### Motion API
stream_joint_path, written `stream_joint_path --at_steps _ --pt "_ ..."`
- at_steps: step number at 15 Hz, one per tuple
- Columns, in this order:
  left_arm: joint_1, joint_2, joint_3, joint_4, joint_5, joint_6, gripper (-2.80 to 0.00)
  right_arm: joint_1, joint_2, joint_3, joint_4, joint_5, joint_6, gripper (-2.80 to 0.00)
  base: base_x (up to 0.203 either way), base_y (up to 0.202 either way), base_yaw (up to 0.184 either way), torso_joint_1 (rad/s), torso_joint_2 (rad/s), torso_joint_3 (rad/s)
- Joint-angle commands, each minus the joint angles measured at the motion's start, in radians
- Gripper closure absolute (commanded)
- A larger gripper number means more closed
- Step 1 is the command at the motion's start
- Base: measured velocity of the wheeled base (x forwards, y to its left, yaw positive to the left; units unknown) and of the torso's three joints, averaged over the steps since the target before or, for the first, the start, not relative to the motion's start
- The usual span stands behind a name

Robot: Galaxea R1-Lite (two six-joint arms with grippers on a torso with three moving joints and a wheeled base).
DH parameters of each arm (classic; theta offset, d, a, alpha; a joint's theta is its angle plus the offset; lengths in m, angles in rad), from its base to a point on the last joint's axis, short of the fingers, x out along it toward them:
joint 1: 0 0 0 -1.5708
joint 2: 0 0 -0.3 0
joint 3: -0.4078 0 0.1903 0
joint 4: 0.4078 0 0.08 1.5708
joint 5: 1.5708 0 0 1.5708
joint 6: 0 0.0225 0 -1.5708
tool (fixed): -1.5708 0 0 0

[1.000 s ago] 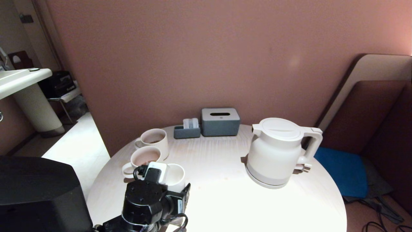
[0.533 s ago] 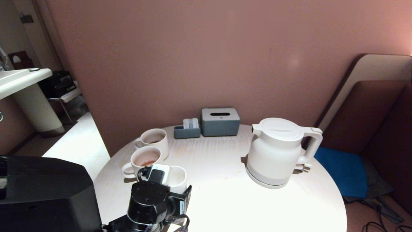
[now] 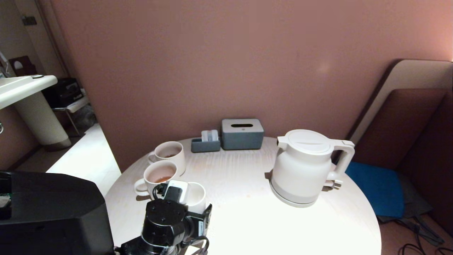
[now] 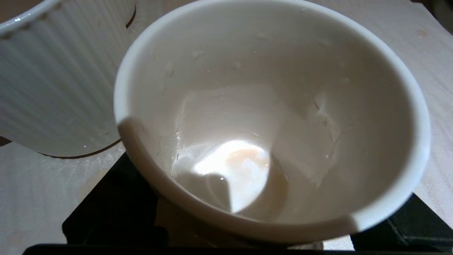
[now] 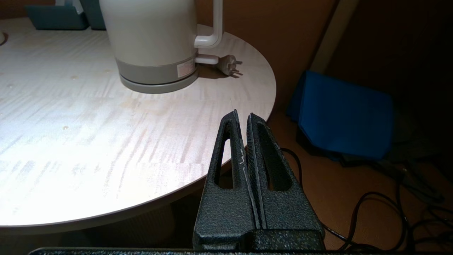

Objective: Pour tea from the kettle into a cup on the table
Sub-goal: Put the cup down on the table

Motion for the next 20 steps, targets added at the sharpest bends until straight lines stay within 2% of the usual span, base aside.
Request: stream_joint_path --at_steps 1,5,9,15,18,20 --pt "-0.003 -0.007 0.004 -0.009 0.004 0.000 -2.80 0.000 0.001 0.000 -0.001 0.000 0.000 0.00 0.000 0.000 0.000 0.000 0.00 0.000" --pt "-0.006 0.005 0.023 -0.088 0.004 0.010 -2.80 0.000 0.001 0.000 0.001 0.000 0.000 0.00 0.000 0.000 0.000 0.000 0.00 0.000" --pt "-0.006 -0.003 0.029 -0.090 0.004 0.013 -2.80 0.000 0.001 0.000 -0.001 0.000 0.000 0.00 0.000 0.000 0.000 0.000 0.00 0.000" --pt "-0.011 -0.029 0.108 -0.090 -0.002 0.034 -2.80 0.000 0.001 0.000 -0.001 0.000 0.000 0.00 0.000 0.000 0.000 0.000 0.00 0.000" --pt "-0.009 -0.088 0.129 -0.087 -0.007 0.035 -2.80 0.000 0.001 0.000 -0.001 0.000 0.000 0.00 0.000 0.000 0.000 0.000 0.00 0.000" --pt "-0.006 -0.129 0.174 -0.082 -0.008 0.059 -2.80 0.000 0.001 0.000 -0.001 0.000 0.000 0.00 0.000 0.000 0.000 0.000 0.00 0.000"
